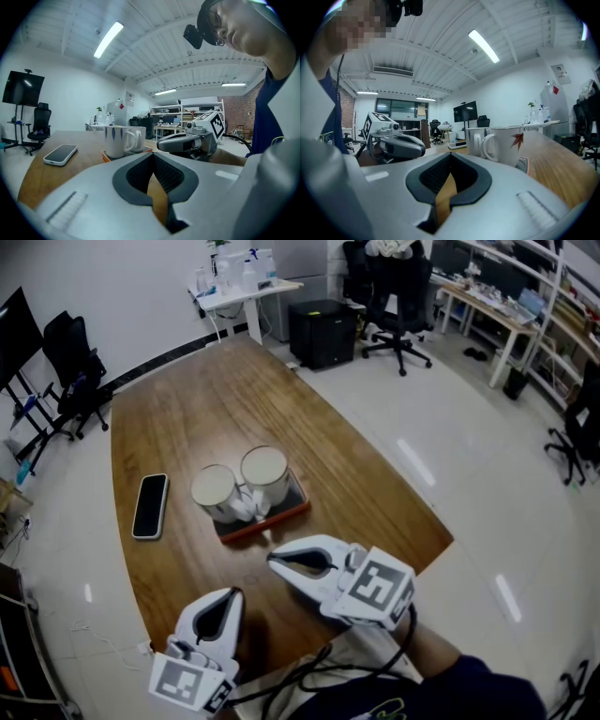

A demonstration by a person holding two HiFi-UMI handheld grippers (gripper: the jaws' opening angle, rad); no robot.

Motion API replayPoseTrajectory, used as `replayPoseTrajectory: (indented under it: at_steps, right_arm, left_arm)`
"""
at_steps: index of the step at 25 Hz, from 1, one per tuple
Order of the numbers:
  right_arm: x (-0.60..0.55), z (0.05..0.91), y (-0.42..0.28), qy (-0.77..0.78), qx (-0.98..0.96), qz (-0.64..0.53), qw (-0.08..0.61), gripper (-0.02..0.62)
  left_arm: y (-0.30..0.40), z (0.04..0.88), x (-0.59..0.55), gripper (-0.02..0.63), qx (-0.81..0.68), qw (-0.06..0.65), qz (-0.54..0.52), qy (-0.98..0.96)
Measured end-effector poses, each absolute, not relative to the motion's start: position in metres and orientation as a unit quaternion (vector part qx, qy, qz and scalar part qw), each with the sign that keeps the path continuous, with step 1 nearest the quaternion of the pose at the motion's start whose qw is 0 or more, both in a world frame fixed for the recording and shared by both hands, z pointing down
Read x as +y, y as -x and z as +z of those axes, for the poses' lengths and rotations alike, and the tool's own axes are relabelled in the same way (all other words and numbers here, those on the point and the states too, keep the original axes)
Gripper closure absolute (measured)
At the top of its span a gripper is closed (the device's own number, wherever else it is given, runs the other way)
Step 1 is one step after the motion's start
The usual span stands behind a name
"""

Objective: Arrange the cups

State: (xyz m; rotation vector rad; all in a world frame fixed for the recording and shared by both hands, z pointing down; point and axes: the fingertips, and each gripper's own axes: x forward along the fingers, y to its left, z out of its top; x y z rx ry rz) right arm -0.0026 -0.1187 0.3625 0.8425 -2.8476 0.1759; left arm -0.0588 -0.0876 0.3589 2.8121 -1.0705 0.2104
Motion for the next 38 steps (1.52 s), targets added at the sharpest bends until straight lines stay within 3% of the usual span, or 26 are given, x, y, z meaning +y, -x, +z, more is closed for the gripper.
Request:
replayPoseTrajectory:
  at_steps: [5,6,7,8,9,13,17,19,30,38]
  right_arm:
    - [-0.155,0.366,-0.033,-0.376,-0.922,0.063,0.072,0.595]
    - [-0.163,0.369,-0.04,-0.38,-0.92,0.064,0.074,0.531]
    - [-0.171,0.371,-0.046,-0.38,-0.92,0.065,0.076,0.378]
    - [-0.179,0.373,-0.052,-0.381,-0.919,0.066,0.077,0.339]
    - [-0.189,0.375,-0.061,-0.384,-0.918,0.066,0.078,0.341]
    - [-0.227,0.377,-0.071,-0.353,-0.93,0.064,0.082,0.36]
    - [-0.242,0.377,-0.052,-0.292,-0.951,0.059,0.082,0.245]
    - [-0.248,0.375,-0.05,-0.285,-0.953,0.056,0.082,0.247]
    - [-0.26,0.371,-0.027,-0.247,-0.965,0.046,0.077,0.243]
    - [-0.25,0.35,-0.073,-0.316,-0.948,0.036,0.027,0.252]
  left_arm:
    - [0.089,0.368,-0.122,0.598,-0.427,0.075,0.068,-0.898]
    - [0.091,0.372,-0.131,0.496,-0.421,0.081,0.073,-0.901]
    - [0.091,0.377,-0.141,0.36,-0.412,0.086,0.079,-0.903]
    - [0.091,0.38,-0.152,0.286,-0.406,0.09,0.084,-0.906]
    - [0.09,0.381,-0.164,0.275,-0.402,0.09,0.087,-0.907]
    - [0.082,0.375,-0.214,0.273,-0.4,0.07,0.07,-0.911]
    - [0.067,0.374,-0.233,0.273,-0.382,0.07,0.069,-0.919]
    - [0.055,0.374,-0.239,0.246,-0.369,0.069,0.07,-0.924]
    - [0.046,0.372,-0.256,0.233,-0.356,0.069,0.069,-0.929]
    - [0.067,0.367,-0.232,0.233,-0.374,0.051,0.075,-0.923]
